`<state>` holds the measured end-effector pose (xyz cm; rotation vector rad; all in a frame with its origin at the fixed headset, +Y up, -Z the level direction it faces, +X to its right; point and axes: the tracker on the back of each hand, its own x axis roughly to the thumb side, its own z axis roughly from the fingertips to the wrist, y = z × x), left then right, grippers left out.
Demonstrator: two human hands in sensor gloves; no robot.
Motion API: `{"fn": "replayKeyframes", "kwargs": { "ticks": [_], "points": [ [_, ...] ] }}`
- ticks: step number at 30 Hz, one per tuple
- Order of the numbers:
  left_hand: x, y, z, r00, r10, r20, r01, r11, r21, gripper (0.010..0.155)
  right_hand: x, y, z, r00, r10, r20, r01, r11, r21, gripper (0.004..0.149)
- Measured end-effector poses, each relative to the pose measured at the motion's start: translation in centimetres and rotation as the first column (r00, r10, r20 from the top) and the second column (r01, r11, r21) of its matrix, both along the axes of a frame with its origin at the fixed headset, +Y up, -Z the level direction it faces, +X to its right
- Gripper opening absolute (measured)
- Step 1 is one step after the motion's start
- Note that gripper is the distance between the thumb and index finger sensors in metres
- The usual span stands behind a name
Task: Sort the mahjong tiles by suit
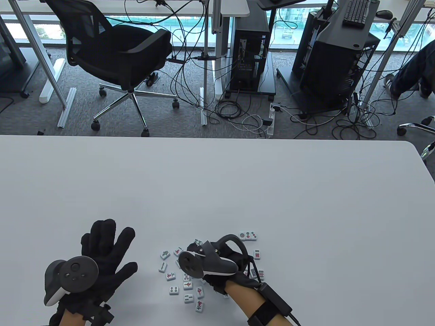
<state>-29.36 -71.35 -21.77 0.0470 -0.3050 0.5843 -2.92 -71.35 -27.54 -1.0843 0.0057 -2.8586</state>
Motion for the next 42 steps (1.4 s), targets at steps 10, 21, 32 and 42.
{"fn": "replayKeyframes", "kwargs": {
  "ticks": [10, 21, 32, 42],
  "points": [
    [0.0, 0.1, 0.0, 1.0, 0.001, 0.001, -0.001, 1.0, -0.002, 0.08, -1.9, -1.8, 1.6, 0.993, 0.09, -0.078, -0.088, 0.996, 0.022, 0.045],
    [0.0, 0.2, 0.1, 1.0, 0.003, 0.003, -0.003, 1.0, 0.0, 0.08, -3.2, -4.0, 1.7, 0.981, 0.182, -0.06, -0.179, 0.982, 0.059, 0.044],
    [0.0, 0.2, 0.1, 1.0, 0.009, 0.005, -0.009, 1.0, 0.003, 0.08, -3.9, -3.4, 2.9, 0.991, 0.108, -0.078, -0.112, 0.993, -0.04, 0.047],
    [0.0, 0.3, 0.1, 1.0, 0.012, 0.008, -0.012, 1.0, 0.006, 0.08, -6.2, -4.6, 5.6, 0.977, 0.157, -0.145, -0.155, 0.988, 0.023, 0.047]
  ]
}}
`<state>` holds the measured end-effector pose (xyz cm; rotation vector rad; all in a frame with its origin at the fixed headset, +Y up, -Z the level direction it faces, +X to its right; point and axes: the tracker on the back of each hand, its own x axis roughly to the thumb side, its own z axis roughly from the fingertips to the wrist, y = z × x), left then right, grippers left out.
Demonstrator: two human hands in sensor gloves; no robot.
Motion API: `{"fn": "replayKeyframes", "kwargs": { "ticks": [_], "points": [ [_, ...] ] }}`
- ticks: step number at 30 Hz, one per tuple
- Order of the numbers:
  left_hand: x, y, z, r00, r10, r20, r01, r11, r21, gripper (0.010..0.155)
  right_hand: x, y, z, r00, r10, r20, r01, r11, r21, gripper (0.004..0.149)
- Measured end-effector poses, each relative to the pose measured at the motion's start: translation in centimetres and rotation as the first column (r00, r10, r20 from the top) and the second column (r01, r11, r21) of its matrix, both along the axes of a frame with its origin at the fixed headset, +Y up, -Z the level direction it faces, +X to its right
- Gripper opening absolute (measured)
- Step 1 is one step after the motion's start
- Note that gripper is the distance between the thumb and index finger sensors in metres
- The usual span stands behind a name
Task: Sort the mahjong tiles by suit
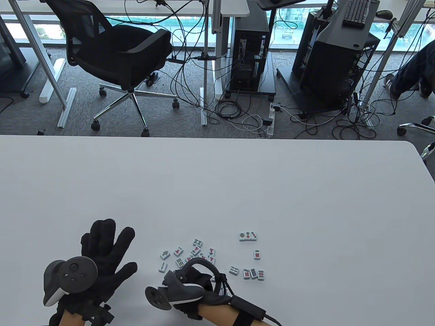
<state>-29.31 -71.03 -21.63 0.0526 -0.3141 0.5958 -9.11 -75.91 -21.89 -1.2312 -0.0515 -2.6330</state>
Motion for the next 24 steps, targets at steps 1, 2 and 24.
{"fn": "replayKeyframes", "kwargs": {
  "ticks": [1, 2, 24],
  "points": [
    [0.0, 0.0, 0.0, 1.0, 0.0, 0.001, 0.0, 1.0, 0.001, 0.08, -0.1, -0.2, 0.1, 1.0, 0.009, 0.012, -0.009, 1.0, 0.014, 0.047],
    [0.0, 0.0, 0.0, 1.0, 0.0, 0.001, 0.0, 1.0, 0.001, 0.08, -0.1, -0.3, 0.1, 1.0, 0.001, 0.031, -0.002, 1.0, 0.025, 0.047],
    [0.1, 0.0, 0.1, 1.0, -0.015, -0.003, 0.015, 1.0, -0.004, 0.08, 0.0, -0.7, 0.9, 0.989, 0.106, -0.105, -0.103, 0.994, 0.036, 0.056]
  ]
}}
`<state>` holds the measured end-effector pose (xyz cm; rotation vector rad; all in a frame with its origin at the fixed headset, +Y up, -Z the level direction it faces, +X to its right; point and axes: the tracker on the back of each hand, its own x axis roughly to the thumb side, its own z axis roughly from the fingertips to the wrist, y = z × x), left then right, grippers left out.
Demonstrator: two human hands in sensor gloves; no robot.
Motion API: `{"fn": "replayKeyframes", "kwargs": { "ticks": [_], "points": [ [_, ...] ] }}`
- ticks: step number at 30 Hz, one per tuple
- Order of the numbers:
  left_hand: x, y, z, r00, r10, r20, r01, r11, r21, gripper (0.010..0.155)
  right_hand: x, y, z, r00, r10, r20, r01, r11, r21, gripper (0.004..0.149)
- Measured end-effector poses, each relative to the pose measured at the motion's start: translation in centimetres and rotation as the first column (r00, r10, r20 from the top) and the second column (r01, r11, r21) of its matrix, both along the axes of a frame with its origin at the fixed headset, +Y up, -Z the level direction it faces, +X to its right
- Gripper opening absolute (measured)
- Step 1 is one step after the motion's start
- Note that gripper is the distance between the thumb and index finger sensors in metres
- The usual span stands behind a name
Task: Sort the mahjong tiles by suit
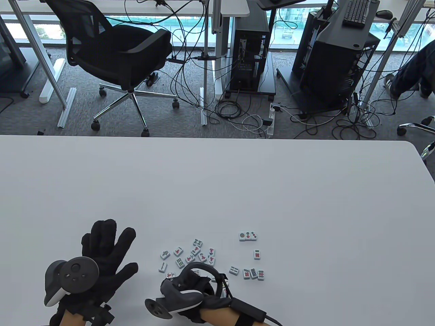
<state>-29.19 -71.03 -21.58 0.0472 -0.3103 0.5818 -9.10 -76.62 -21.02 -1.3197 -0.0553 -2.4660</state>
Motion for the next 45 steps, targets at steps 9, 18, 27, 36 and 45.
{"fn": "replayKeyframes", "kwargs": {
  "ticks": [9, 18, 27, 36, 45],
  "points": [
    [0.1, 0.1, 0.0, 1.0, 0.001, 0.005, -0.001, 1.0, 0.003, 0.08, -0.4, 0.4, -0.3, 1.0, -0.016, -0.012, 0.015, 0.996, -0.083, 0.057],
    [0.1, 0.1, 0.1, 1.0, 0.0, 0.007, 0.0, 1.0, 0.006, 0.08, 6.2, 7.6, -6.4, 0.963, -0.154, 0.223, 0.164, 0.986, -0.028, 0.057],
    [0.2, 0.1, 0.1, 1.0, -0.004, 0.005, 0.004, 1.0, 0.01, 0.08, 15.1, 4.5, -10.9, 0.904, -0.057, 0.424, 0.102, 0.991, -0.084, 0.056],
    [0.2, 0.0, 0.1, 1.0, -0.012, 0.005, 0.012, 1.0, 0.004, 0.08, 16.3, 1.1, -11.0, 0.893, 0.023, 0.449, 0.015, 0.997, -0.082, 0.055],
    [0.2, 0.1, 0.1, 1.0, -0.011, 0.004, 0.011, 1.0, 0.0, 0.08, 16.2, 0.2, -10.9, 0.885, 0.047, 0.464, -0.021, 0.998, -0.061, 0.055]
  ]
}}
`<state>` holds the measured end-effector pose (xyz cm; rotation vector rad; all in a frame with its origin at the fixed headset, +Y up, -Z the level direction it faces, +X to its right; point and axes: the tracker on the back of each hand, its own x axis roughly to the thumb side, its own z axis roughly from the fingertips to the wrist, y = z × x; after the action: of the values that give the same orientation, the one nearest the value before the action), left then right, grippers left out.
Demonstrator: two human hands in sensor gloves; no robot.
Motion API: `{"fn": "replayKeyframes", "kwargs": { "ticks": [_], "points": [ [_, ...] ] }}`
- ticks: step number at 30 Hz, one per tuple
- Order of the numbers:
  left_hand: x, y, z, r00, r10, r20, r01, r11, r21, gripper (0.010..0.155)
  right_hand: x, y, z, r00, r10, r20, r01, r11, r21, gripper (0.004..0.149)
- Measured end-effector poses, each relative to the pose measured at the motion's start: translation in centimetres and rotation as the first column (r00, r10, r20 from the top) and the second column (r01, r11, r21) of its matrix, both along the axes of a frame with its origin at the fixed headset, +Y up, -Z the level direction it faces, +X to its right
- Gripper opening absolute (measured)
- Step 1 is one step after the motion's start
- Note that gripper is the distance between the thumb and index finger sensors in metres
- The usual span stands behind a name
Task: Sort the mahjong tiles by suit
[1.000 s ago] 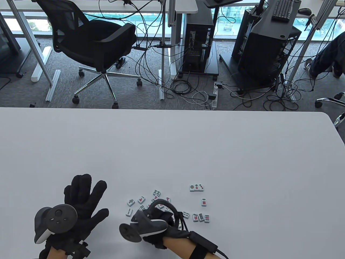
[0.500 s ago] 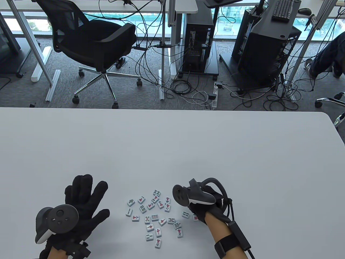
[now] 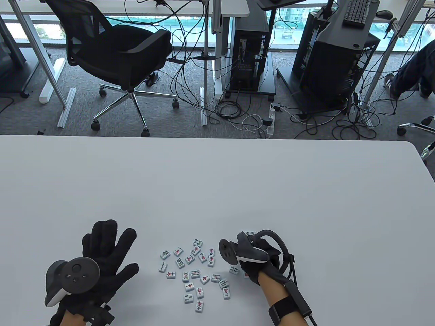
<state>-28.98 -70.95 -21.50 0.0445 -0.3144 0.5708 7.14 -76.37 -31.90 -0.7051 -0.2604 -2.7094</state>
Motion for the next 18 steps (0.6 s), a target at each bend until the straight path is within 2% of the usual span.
{"fn": "replayKeyframes", "kwargs": {
  "ticks": [4, 8, 13, 18],
  "points": [
    [0.0, 0.0, 0.0, 1.0, 0.004, 0.0, -0.004, 1.0, 0.002, 0.079, -0.3, 0.6, 0.4, 1.0, 0.012, -0.001, -0.012, 0.999, 0.032, 0.056],
    [0.1, 0.0, 0.0, 1.0, 0.002, 0.002, -0.002, 1.0, -0.004, 0.08, -1.9, 2.2, 1.3, 0.998, -0.049, -0.025, 0.051, 0.995, 0.087, 0.056],
    [0.1, 0.0, 0.0, 1.0, -0.001, 0.002, 0.001, 1.0, -0.004, 0.08, -6.5, 3.2, 3.8, 0.971, -0.192, -0.144, 0.206, 0.974, 0.089, 0.051],
    [0.1, 0.0, 0.0, 1.0, 0.001, 0.004, -0.001, 1.0, -0.005, 0.079, -10.2, 2.5, 5.8, 0.961, -0.161, -0.226, 0.196, 0.97, 0.145, 0.052]
  ]
}}
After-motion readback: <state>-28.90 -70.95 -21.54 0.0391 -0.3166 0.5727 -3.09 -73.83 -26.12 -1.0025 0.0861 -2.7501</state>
